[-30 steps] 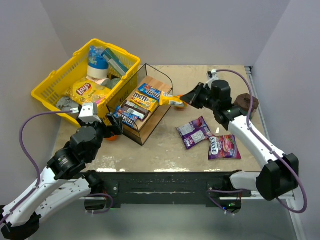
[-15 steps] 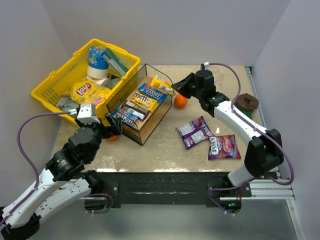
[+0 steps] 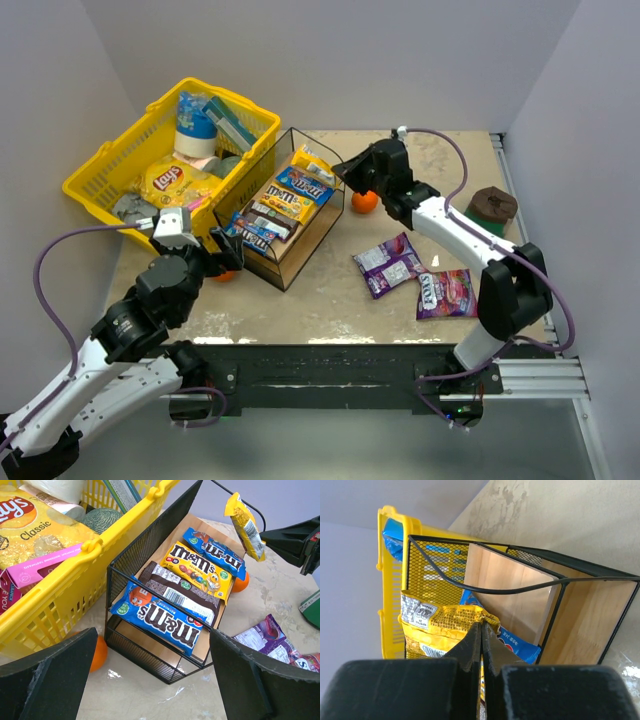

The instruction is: Place and organize the candy bags onto the shelf

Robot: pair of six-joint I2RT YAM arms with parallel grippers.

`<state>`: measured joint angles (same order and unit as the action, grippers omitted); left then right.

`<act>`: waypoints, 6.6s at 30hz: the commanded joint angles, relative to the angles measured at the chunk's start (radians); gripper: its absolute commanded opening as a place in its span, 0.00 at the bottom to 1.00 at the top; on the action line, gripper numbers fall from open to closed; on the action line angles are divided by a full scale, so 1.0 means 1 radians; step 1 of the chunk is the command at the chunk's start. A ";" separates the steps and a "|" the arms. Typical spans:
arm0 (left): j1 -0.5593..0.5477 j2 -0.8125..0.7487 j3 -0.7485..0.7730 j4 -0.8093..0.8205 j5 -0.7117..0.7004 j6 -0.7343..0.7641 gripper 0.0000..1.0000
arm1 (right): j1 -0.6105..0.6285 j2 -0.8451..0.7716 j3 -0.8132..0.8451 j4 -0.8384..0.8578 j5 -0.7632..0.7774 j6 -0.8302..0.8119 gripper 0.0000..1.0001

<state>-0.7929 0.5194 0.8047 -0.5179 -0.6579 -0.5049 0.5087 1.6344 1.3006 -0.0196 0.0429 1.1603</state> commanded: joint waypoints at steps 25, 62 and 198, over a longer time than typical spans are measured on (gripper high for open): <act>-0.002 -0.015 -0.004 0.019 -0.022 0.002 0.99 | 0.045 0.061 0.052 0.023 0.210 0.125 0.14; -0.002 -0.021 -0.010 0.009 -0.031 -0.006 1.00 | 0.053 0.202 0.227 -0.005 -0.031 -0.271 0.11; -0.002 0.018 0.002 0.053 0.256 0.101 1.00 | -0.042 -0.548 -0.739 -0.140 -0.262 -0.386 0.00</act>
<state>-0.7929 0.5453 0.8036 -0.4877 -0.3965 -0.4149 0.4702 1.1717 0.5022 -0.1421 -0.0978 0.7551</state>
